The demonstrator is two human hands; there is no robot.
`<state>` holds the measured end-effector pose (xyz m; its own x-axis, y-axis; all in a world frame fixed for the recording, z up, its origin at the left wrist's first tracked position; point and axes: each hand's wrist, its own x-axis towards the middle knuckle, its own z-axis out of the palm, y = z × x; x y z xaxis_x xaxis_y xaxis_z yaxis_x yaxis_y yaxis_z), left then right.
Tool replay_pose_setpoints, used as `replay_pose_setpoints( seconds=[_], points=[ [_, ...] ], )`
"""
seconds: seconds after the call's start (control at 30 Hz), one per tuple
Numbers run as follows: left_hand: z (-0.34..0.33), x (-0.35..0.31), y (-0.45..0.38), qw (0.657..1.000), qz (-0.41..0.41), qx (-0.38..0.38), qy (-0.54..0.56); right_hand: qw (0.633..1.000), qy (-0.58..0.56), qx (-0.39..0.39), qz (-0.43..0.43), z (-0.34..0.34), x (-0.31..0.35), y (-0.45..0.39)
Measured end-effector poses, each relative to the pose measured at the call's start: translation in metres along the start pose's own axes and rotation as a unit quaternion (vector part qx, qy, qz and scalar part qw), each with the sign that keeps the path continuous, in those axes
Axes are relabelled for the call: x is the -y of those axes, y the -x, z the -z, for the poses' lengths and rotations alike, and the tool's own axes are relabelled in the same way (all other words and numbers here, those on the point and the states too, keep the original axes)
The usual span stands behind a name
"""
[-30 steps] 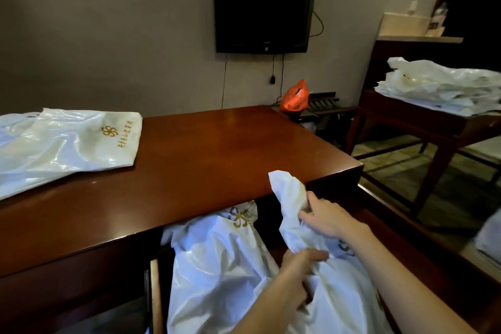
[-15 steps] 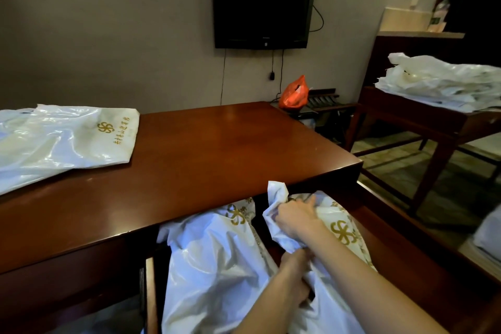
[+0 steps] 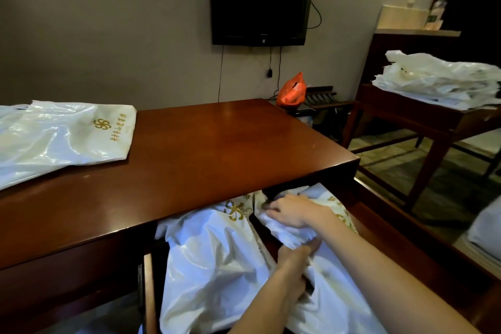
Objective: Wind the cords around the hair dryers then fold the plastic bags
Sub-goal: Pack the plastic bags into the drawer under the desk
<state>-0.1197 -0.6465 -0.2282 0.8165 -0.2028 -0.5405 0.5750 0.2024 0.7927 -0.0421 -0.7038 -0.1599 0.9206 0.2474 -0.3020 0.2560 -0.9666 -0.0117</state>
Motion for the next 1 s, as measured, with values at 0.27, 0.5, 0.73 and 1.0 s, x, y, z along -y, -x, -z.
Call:
replay_pose_setpoints(
  seconds=[0.27,0.5,0.73,1.0],
  points=[
    [-0.002,-0.028,-0.021,0.997,0.004,-0.045,0.056,0.939,-0.250,-0.235,-0.034,-0.036,-0.057,0.047],
    [0.005,-0.053,-0.046,0.997,-0.003,-0.056,0.060,0.969,-0.213,-0.100,-0.079,-0.053,-0.045,0.052],
    [0.041,-0.078,-0.013,0.946,-0.125,-0.004,-0.299,0.965,-0.192,-0.162,-0.073,-0.064,-0.047,0.044],
    [0.046,-0.055,0.009,0.633,-0.287,0.062,-0.716,0.924,-0.323,-0.197,-0.048,-0.065,-0.049,0.057]
  ],
)
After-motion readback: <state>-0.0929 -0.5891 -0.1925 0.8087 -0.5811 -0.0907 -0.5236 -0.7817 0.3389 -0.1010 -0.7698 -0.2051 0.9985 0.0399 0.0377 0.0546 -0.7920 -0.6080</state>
